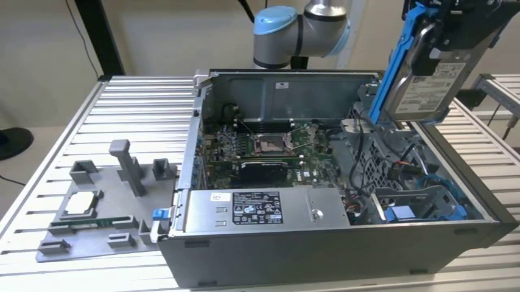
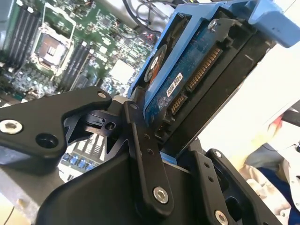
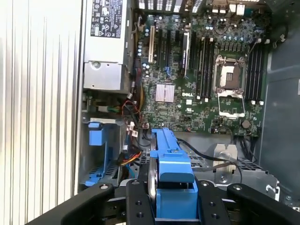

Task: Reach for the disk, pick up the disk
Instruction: 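Pick up the disk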

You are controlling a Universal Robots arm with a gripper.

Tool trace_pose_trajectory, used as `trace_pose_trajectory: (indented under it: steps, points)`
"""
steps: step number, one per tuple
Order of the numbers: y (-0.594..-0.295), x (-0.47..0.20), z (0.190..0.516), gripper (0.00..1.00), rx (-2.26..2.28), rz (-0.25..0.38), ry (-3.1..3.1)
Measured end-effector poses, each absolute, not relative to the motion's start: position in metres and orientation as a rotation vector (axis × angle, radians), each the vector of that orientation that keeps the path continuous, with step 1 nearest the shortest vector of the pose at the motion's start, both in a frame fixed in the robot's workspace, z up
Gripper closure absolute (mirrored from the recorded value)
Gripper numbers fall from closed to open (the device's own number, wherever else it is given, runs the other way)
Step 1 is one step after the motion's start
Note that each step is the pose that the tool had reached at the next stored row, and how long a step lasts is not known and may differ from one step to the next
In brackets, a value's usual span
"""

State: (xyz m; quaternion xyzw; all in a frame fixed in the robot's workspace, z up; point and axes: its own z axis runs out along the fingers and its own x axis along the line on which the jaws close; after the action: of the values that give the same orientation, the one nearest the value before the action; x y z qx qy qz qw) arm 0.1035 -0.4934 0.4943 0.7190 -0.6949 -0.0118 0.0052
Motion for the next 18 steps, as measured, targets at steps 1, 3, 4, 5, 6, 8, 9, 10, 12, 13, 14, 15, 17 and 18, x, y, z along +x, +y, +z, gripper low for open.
trace_pose_trajectory:
  steps: [1, 3, 4, 5, 6, 8, 9, 10, 12, 13, 14, 15, 17, 18]
  points:
    - [-0.497, 0.103, 0.494, 1.0, 2.251, -0.037, -2.176]
    - [-0.502, 0.103, 0.494, 1.0, 2.251, -0.037, -2.176]
    - [-0.505, 0.103, 0.493, 1.0, 2.251, -0.037, -2.176]
    - [-0.508, 0.103, 0.493, 1.0, 2.252, -0.037, -2.176]
    - [-0.51, 0.103, 0.493, 1.0, 2.252, -0.037, -2.176]
    - [-0.514, 0.102, 0.492, 1.0, 2.252, -0.037, -2.176]
    - [-0.516, 0.102, 0.492, 1.0, 2.251, -0.037, -2.176]
    - [-0.517, 0.102, 0.492, 1.0, 2.252, -0.037, -2.176]
    - [-0.521, 0.102, 0.491, 1.0, 2.252, -0.037, -2.176]
    - [-0.523, 0.102, 0.491, 1.0, 2.252, -0.037, -2.176]
    - [-0.524, 0.102, 0.491, 1.0, 2.252, -0.037, -2.176]
    - [-0.526, 0.101, 0.491, 1.0, 2.251, -0.037, -2.176]
    - [-0.529, 0.101, 0.49, 1.0, 2.251, -0.037, -2.176]
    - [-0.531, 0.101, 0.49, 1.0, 2.252, -0.037, -2.176]
